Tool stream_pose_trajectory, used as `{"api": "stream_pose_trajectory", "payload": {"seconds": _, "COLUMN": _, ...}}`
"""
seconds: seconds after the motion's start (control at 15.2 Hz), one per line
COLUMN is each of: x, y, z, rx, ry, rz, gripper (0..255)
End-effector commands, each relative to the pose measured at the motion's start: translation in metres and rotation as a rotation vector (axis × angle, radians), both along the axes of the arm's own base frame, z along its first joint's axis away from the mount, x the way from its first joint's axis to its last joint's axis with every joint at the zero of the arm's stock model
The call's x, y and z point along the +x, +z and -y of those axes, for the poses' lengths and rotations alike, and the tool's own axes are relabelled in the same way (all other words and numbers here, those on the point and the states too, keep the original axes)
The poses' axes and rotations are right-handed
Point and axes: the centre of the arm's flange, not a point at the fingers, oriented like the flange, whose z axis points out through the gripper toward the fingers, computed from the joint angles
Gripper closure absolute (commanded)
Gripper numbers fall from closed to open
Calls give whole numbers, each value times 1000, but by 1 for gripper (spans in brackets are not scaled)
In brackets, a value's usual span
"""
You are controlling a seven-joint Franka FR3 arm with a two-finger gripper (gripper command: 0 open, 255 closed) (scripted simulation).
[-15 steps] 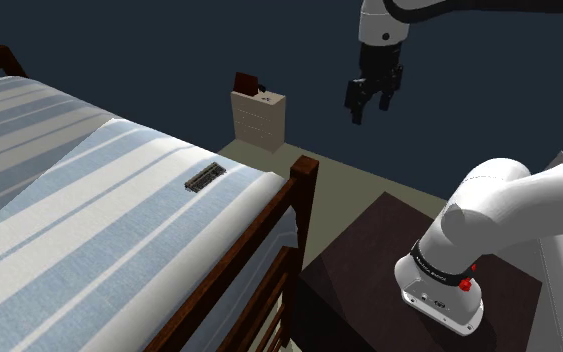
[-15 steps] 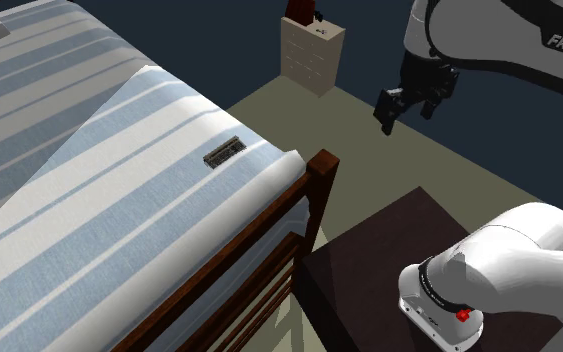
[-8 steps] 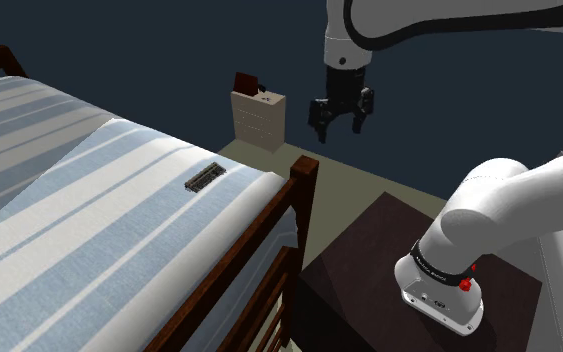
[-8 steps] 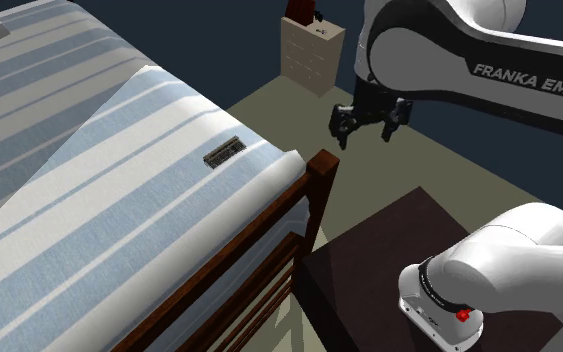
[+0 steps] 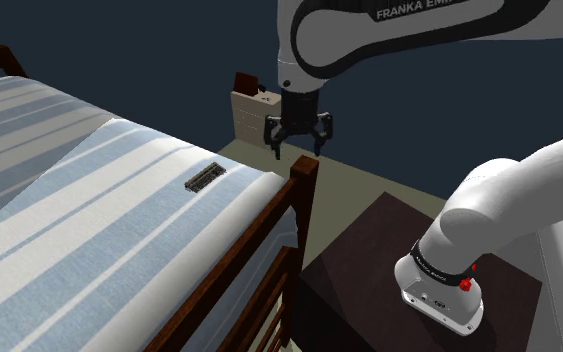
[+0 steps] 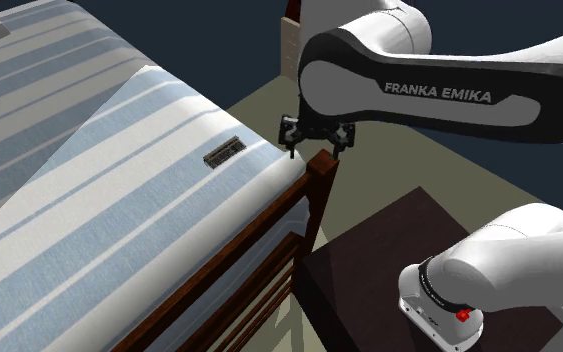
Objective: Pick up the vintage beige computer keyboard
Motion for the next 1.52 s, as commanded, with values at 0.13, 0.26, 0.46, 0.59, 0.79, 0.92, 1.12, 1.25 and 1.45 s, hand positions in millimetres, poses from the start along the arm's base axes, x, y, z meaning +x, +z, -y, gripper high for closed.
{"api": "stream_pose_trajectory", "payload": {"seconds": 0.13, "x": 33, "y": -19, "z": -30, "rx": 23, "ry": -125, "rz": 8, "gripper": 0}}
{"api": "stream_pose_trajectory", "payload": {"seconds": 0.26, "x": 49, "y": -27, "z": -45, "rx": 34, "ry": -185, "rz": 12, "gripper": 0}}
{"api": "stream_pose_trajectory", "payload": {"seconds": 0.46, "x": 75, "y": -39, "z": -66, "rx": 50, "ry": -274, "rz": 17, "gripper": 0}}
{"api": "stream_pose_trajectory", "payload": {"seconds": 0.59, "x": 94, "y": -47, "z": -80, "rx": 61, "ry": -334, "rz": 20, "gripper": 0}}
{"api": "stream_pose_trajectory", "payload": {"seconds": 0.79, "x": 124, "y": -58, "z": -97, "rx": 77, "ry": -424, "rz": 25, "gripper": 0}}
{"api": "stream_pose_trajectory", "payload": {"seconds": 0.92, "x": 144, "y": -66, "z": -107, "rx": 88, "ry": -483, "rz": 29, "gripper": 0}}
{"api": "stream_pose_trajectory", "payload": {"seconds": 1.12, "x": 176, "y": -76, "z": -121, "rx": 104, "ry": -573, "rz": 34, "gripper": 0}}
{"api": "stream_pose_trajectory", "payload": {"seconds": 1.25, "x": 196, "y": -83, "z": -128, "rx": 114, "ry": -629, "rz": 37, "gripper": 0}}
{"api": "stream_pose_trajectory", "payload": {"seconds": 1.45, "x": 196, "y": -99, "z": -128, "rx": 114, "ry": -629, "rz": 37, "gripper": 0}}
